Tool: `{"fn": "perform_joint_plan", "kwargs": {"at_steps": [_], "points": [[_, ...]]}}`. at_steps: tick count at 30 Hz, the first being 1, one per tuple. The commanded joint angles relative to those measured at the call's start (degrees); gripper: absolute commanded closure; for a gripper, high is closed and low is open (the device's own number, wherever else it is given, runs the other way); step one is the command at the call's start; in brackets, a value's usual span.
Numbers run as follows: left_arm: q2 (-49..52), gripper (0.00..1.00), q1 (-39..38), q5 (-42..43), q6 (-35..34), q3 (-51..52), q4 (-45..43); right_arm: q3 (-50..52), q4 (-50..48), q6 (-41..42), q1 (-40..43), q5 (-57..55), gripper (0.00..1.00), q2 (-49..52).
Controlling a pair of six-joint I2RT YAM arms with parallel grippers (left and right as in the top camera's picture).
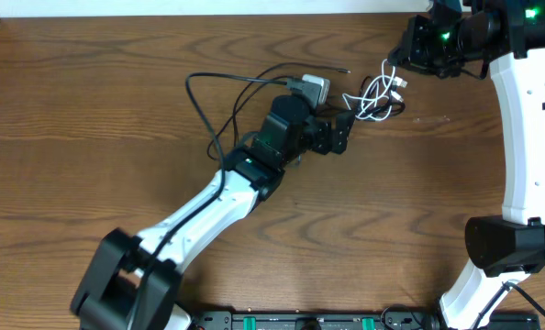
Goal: Untangle cables
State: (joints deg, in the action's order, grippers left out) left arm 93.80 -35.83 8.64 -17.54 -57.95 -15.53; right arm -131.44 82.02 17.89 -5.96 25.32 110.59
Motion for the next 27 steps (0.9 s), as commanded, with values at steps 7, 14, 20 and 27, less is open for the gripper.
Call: {"fn": "perform_joint_plan", "kwargs": {"at_steps": [7, 14, 20, 27], "points": [[7.02, 0.01, 0.13, -8.31, -2.01, -2.64, -9.66, 0.09, 0.07, -1.29, -0.28, 3.80, 0.99, -0.76], [8.92, 0.01, 0.13, -13.46, -8.15, -5.64, -14.58, 0.09, 0.76, -1.11, -1.07, 3.74, 0.99, -0.76], [8.59, 0.01, 0.20, -17.73, -14.88, -7.74, -16.83, 0.09, 3.37, -0.72, -1.05, 3.06, 0.99, -0.76], [5.60, 0.01, 1.79, -26.18, -15.15, -8.41, -16.79, 0.09, 5.66, -0.79, -0.83, 0.20, 0.99, -0.76]]}}
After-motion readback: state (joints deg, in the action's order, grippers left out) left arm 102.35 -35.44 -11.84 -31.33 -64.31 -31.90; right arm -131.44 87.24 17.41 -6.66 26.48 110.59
